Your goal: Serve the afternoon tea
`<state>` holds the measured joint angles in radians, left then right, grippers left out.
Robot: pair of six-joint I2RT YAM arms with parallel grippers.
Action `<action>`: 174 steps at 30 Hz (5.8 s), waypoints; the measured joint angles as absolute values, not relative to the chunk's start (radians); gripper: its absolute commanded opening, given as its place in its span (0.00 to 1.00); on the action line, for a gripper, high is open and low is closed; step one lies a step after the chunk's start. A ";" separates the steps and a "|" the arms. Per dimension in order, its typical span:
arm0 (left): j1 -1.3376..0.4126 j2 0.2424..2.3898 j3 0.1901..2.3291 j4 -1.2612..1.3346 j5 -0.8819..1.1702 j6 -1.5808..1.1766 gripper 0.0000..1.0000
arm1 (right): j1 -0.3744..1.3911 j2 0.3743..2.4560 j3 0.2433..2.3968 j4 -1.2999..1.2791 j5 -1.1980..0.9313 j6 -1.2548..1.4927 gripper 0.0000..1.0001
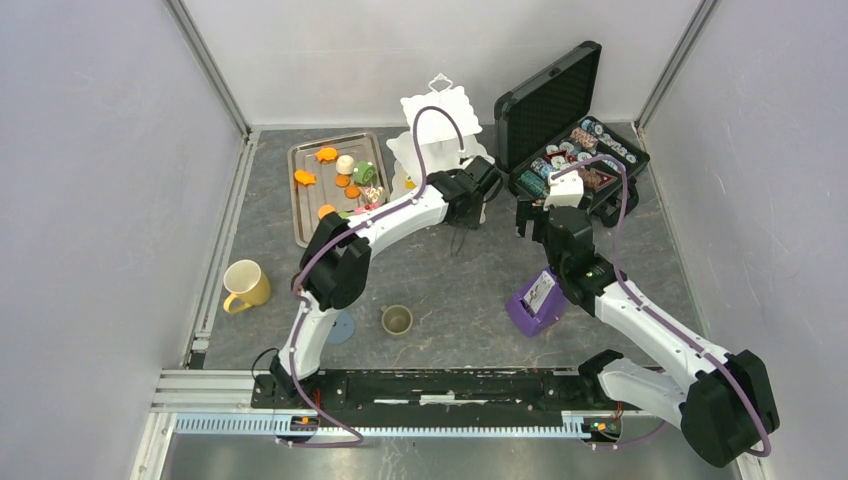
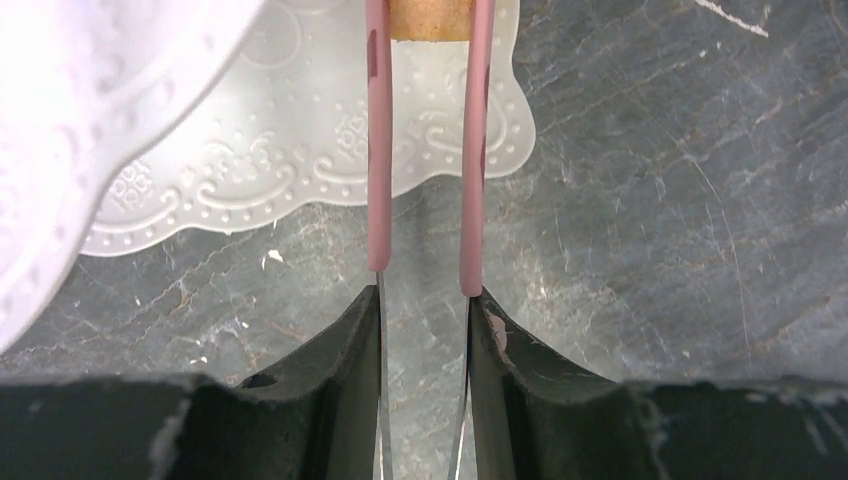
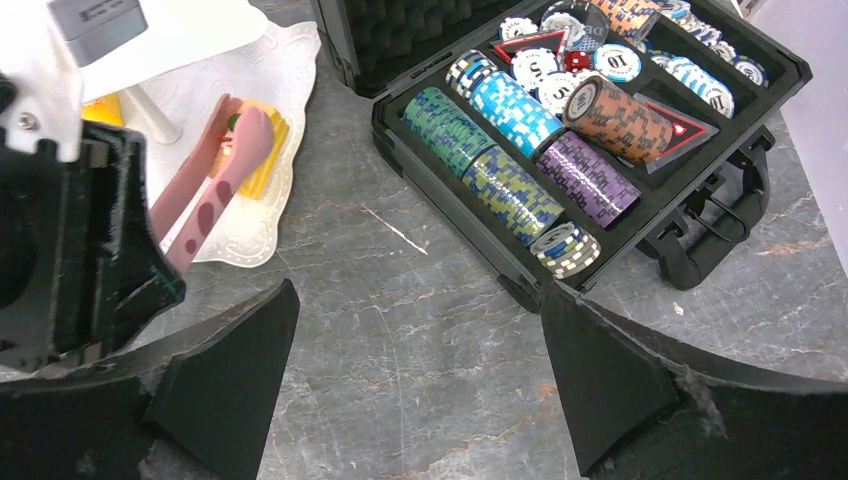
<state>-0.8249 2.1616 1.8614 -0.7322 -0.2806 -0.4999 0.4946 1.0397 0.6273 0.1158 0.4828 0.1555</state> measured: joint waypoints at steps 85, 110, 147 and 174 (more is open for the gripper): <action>-0.250 1.576 1.282 -0.901 0.062 -0.383 0.67 | 0.495 1.074 0.611 0.158 0.366 0.160 0.98; -0.429 1.518 1.046 -0.677 -0.091 -0.464 1.00 | 0.496 1.074 0.611 0.164 0.359 0.161 0.98; -0.471 1.727 1.153 -0.599 -0.259 -0.556 0.43 | 0.507 1.074 0.606 0.167 0.349 0.163 0.98; -0.462 1.520 1.165 -0.625 -0.062 -0.506 0.35 | 0.515 1.074 0.606 0.167 0.349 0.163 0.98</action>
<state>-0.4618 1.5196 1.1648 -0.6247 -0.0620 -0.5064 0.5152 1.0744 0.6064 0.1665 0.3489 0.1635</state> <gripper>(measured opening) 0.501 0.979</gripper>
